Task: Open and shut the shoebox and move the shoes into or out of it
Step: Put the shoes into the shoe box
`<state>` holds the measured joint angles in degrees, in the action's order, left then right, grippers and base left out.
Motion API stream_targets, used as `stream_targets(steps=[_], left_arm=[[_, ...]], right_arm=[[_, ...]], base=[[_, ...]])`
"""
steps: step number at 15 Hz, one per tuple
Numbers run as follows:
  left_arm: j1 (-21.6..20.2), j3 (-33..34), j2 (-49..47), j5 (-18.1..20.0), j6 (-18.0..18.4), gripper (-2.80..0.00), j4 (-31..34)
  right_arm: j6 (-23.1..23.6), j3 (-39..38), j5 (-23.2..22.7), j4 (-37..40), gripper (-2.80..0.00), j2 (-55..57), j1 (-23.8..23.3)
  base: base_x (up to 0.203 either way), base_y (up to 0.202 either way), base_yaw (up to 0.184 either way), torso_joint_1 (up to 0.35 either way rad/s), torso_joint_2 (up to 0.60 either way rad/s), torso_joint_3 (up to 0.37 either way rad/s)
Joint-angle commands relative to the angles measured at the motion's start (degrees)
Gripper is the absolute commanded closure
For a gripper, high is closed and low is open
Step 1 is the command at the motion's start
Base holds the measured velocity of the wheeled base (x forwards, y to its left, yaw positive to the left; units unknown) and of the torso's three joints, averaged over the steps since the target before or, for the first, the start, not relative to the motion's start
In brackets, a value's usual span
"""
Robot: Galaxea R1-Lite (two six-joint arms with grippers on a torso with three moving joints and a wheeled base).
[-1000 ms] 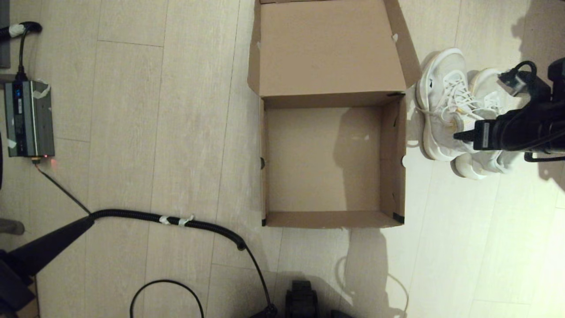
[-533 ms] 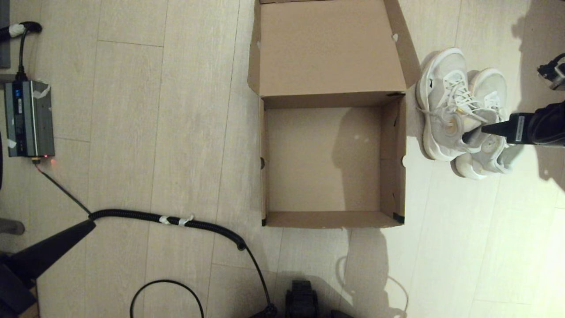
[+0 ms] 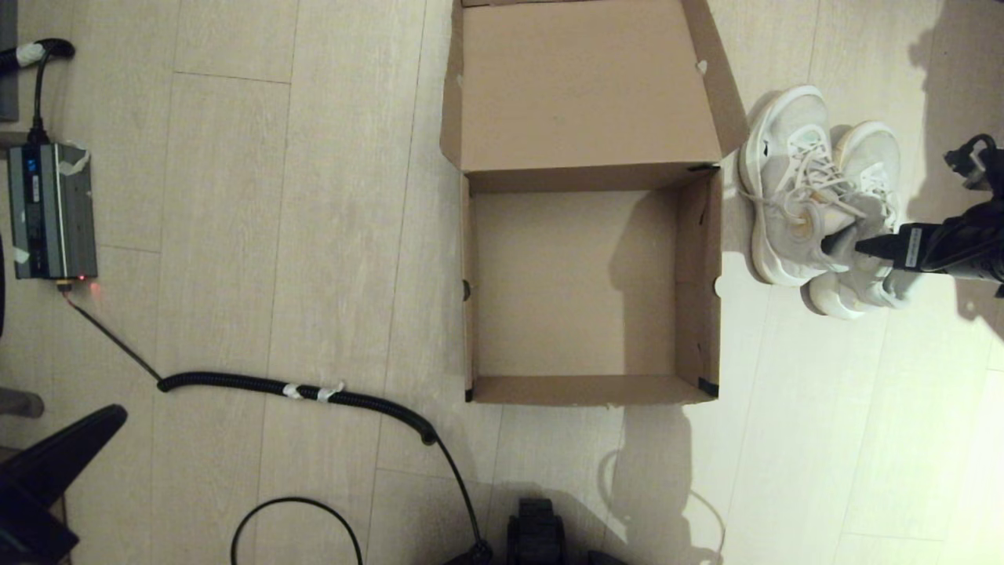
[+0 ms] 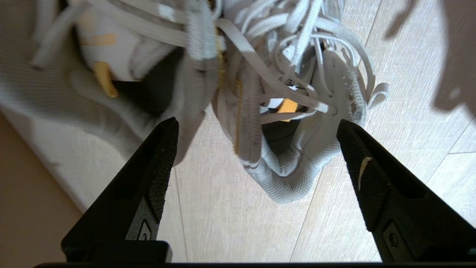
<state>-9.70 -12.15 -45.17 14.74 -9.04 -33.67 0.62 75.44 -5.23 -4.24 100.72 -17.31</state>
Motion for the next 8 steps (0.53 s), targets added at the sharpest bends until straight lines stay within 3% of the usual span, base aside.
stream_targets(steps=[1,3,8], left_arm=[[-0.1,0.2,2.7,-0.2,1.8,0.0,0.3],[-0.1,0.1,6.6,-0.1,4.0,0.0,4.1],[0.0,0.3,18.3,0.2,4.6,0.0,18.2]], right_arm=[[-0.1,-0.1,-0.2,-0.8,-2.8,2.1,-0.5],[-0.2,-0.1,-0.2,-4.6,-2.8,4.5,-0.8],[-2.6,0.3,-0.4,-13.9,-2.8,9.6,-0.2]], base=[[0.0,0.0,0.0,0.0,0.0,0.0],[0.0,0.0,0.0,0.0,0.0,0.0],[0.0,0.0,0.0,0.0,0.0,0.0]])
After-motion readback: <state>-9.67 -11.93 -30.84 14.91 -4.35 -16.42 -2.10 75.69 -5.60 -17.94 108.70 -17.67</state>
